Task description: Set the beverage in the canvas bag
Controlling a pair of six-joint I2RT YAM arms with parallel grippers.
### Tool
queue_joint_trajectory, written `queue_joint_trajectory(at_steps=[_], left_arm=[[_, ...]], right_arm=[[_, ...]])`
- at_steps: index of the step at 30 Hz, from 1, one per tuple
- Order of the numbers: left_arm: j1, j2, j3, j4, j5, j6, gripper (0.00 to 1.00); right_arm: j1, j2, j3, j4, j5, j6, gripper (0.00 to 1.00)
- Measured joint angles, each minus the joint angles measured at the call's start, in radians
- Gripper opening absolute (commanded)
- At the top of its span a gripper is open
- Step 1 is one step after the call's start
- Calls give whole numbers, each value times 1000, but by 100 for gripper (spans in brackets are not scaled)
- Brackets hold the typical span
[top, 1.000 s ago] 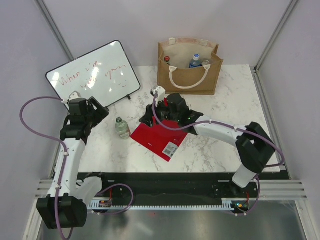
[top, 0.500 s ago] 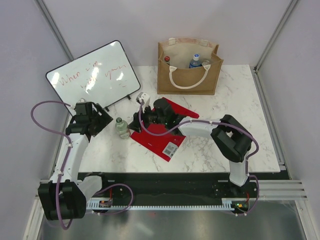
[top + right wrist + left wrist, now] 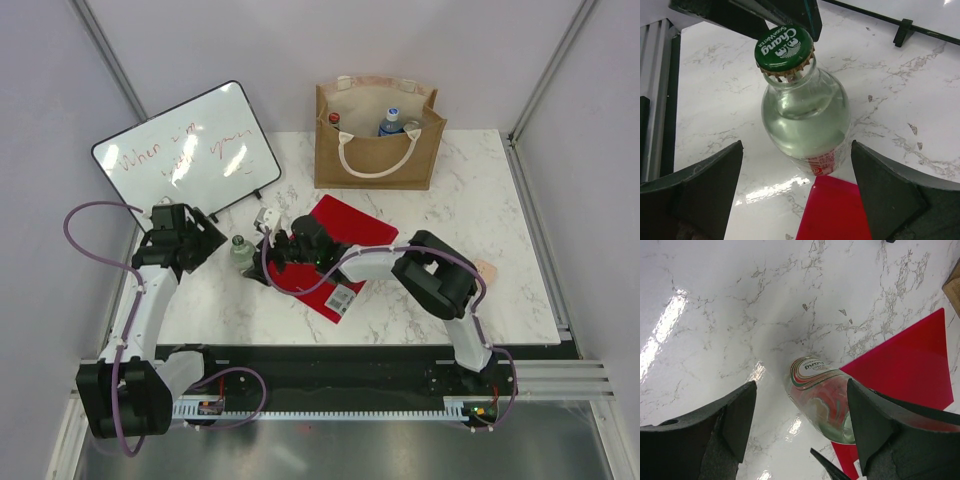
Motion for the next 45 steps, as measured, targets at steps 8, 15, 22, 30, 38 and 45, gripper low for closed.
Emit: queue_joint_trajectory(at_steps=[8,15,22,30,38,45], left_arm=[[2,6,0,-11,-31,-24,79],[9,15,0,-32,-68,-38,79],[10,19,0,-33,-87,-41,79],[15,24,1,-34,-87,-42,79],[15,24,1,-34,-87,-42,79],[15,17,1,-34,-87,-42,79]], right_arm=[[24,93,102,26,63,-40,93],[30,165,211,24,90,-73,88],[47,166,211,12,148,-109,90],[53,166,213,-62,178,-153,89],[61,166,215,-71,200,-165,23],[61,166,268,-159,246,-179,0]])
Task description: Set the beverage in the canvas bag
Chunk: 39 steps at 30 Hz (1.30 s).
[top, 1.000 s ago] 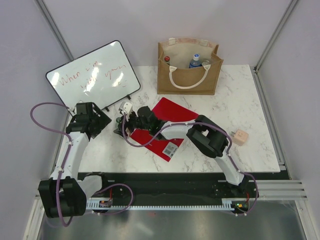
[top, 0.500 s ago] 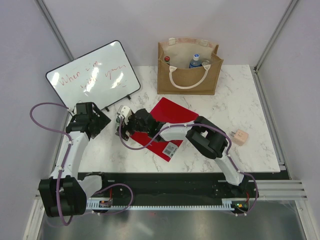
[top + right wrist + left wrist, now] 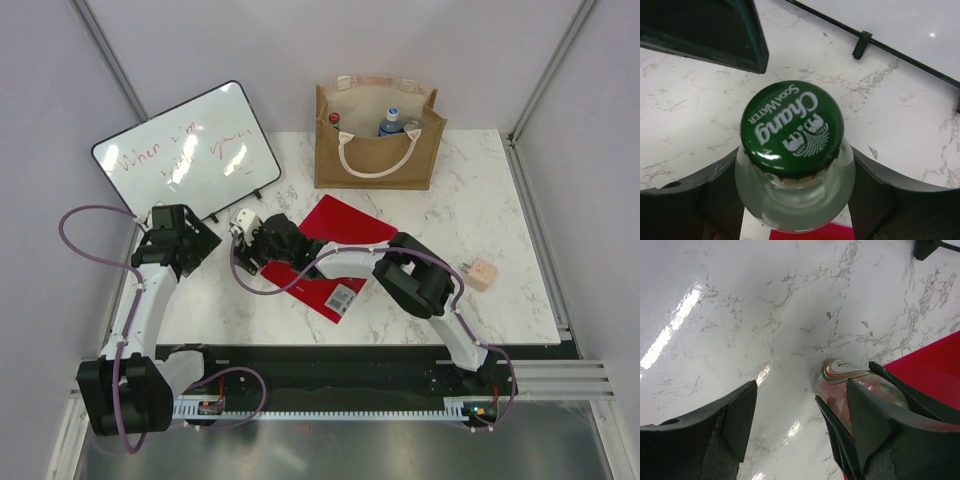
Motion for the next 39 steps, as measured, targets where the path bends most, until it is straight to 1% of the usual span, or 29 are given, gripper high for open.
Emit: queue_joint_trajectory(at_steps=[4,7,12,16,19,24,29,33,39], left_arm=[[0,-10,0,5,2,0,79],[0,-12,0,9,11,1,80],[0,-16,0,32,58,11,82],[0,-16,0,48,133,51,82],[-1,-20,-1,75,212,84,83],[-9,-37,-10,126,332,119,82],[-23,-47,-29,166,422,138,82],[-24,-51,-34,172,447,145,82],[-29,-55,-34,186,467,153,82]], right_arm=[[-10,-2,92,-149,44,-13,0],[-27,-8,203,-274,94,-14,0],[-76,-77,301,-387,150,-1,0],[-139,-101,478,-489,211,-6,0],[-205,-111,610,-526,248,-16,0],[-334,-126,745,-566,284,-22,0],[-466,-127,798,-585,300,-23,0],[-549,-121,808,-597,306,-18,0],[-632,-83,808,-603,296,1,0]])
